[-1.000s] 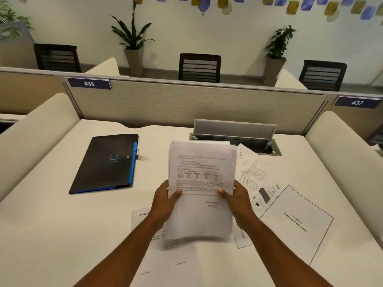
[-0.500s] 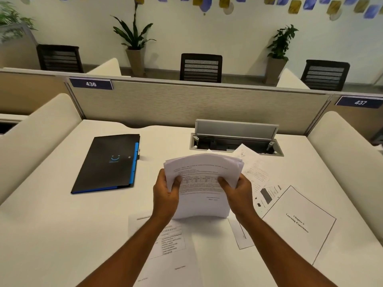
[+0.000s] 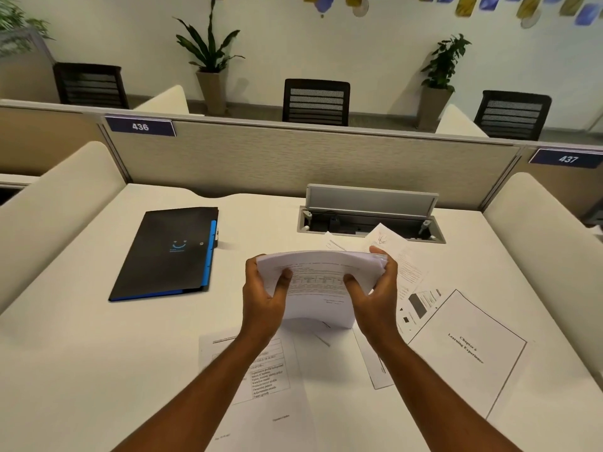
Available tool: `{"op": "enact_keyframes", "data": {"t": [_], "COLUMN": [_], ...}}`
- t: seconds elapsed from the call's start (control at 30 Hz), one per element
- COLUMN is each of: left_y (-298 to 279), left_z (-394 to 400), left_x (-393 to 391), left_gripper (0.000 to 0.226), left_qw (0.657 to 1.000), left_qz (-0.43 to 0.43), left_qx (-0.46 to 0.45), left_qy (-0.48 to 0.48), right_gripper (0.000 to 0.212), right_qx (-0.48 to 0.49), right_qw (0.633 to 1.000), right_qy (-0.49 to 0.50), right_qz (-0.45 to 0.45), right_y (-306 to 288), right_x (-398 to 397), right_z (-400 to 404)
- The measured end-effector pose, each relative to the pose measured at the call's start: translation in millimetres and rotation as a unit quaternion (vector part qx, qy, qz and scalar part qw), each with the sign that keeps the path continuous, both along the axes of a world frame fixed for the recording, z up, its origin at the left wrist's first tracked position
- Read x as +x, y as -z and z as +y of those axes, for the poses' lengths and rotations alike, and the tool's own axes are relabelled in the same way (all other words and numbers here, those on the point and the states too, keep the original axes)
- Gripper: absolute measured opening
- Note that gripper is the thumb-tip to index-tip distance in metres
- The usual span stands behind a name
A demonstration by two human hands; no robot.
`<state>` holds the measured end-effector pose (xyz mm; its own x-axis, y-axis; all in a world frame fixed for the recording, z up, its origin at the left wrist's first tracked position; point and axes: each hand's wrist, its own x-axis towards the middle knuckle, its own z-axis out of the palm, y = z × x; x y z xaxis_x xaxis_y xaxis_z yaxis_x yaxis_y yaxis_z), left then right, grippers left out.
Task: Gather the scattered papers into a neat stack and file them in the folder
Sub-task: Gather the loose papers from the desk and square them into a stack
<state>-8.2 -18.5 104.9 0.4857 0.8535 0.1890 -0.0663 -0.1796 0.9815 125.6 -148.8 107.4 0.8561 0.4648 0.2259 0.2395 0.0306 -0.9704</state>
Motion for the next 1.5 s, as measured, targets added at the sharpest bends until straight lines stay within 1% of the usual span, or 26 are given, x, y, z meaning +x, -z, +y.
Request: {"op": "enact_keyframes", "data": {"t": [0.1,0.17,0.23,0.3,0.43,0.5,0.6,0.7,0.77,0.87,0.93,1.0,1.03,1.07,1.13,1.17,1.2,1.27,1.4,1.47,1.5], "left_y": [0,1,2,3,4,4,5,6,8,21,29,32,33,34,41,42,41,40,33,28,25], "left_z": [2,5,7,8,8,8,10,10,12,18,25,30,31,32,32,30,29,29,38,45,47], "left_x": [1,-1,-1,0,4,6,6,6,4,2,-1,-2,-3,-4,-6,-9,-11,-13,-15,-19,-21], "left_gripper": [0.043,0.043,0.042,0.041,0.040,0.040,0.035,0.050,0.064,0.088,0.098,0.103,0.103,0.098,0.070,0.055,0.047,0.040,0.035,0.030,0.029], "left_qw": [1.000,1.000,1.000,1.000,0.999,0.999,0.999,1.000,0.999,0.991,0.976,0.952,0.939,0.930,0.925,0.920,0.917,0.930,0.961,0.970,0.974], "left_qz": [0.001,-0.004,0.009,0.025,0.029,0.030,0.035,0.030,0.029,0.064,0.097,0.097,0.084,0.057,-0.034,-0.076,-0.099,-0.098,-0.059,-0.036,-0.026], "left_qx": [0.003,0.002,-0.001,0.000,-0.020,-0.026,-0.012,0.002,-0.006,-0.074,-0.149,-0.245,-0.297,-0.338,-0.378,-0.385,-0.383,-0.352,-0.269,-0.235,-0.218], "left_qy": [-0.006,-0.007,0.000,0.003,0.006,0.002,-0.003,-0.006,-0.030,-0.091,-0.126,-0.154,-0.152,-0.130,-0.032,0.015,0.040,0.031,-0.033,-0.057,-0.062], "right_gripper": [0.064,0.065,0.063,0.057,0.042,0.037,0.032,0.032,0.031,0.030,0.030,0.032,0.033,0.034,0.037,0.039,0.040,0.043,0.049,0.047,0.044], "right_qx": [-0.002,0.004,-0.007,-0.022,-0.038,-0.053,-0.059,-0.040,-0.010,0.043,0.060,0.075,0.088,0.102,0.123,0.134,0.145,0.165,0.169,0.132,0.094], "right_qw": [1.000,1.000,1.000,1.000,0.999,0.998,0.998,0.998,0.994,0.981,0.972,0.963,0.957,0.950,0.940,0.935,0.929,0.920,0.916,0.925,0.934], "right_qy": [-0.002,0.010,-0.003,-0.006,0.004,0.004,0.020,0.042,0.058,0.065,0.067,0.063,0.059,0.053,0.035,0.027,0.019,0.006,-0.025,-0.031,-0.043], "right_qz": [-0.009,0.000,0.011,0.016,0.028,0.026,0.024,0.037,0.088,0.177,0.216,0.252,0.272,0.290,0.317,0.329,0.339,0.355,0.363,0.355,0.341], "right_y": [0,2,4,5,6,6,6,2,0,-4,-5,-3,-1,0,3,4,5,9,17,21,22], "right_x": [-2,2,3,4,9,11,11,13,15,19,20,21,21,21,21,20,20,24,41,55,62], "right_z": [1,0,-1,0,4,6,7,6,7,7,7,4,3,1,-2,-2,-3,-5,-23,-34,-40]}}
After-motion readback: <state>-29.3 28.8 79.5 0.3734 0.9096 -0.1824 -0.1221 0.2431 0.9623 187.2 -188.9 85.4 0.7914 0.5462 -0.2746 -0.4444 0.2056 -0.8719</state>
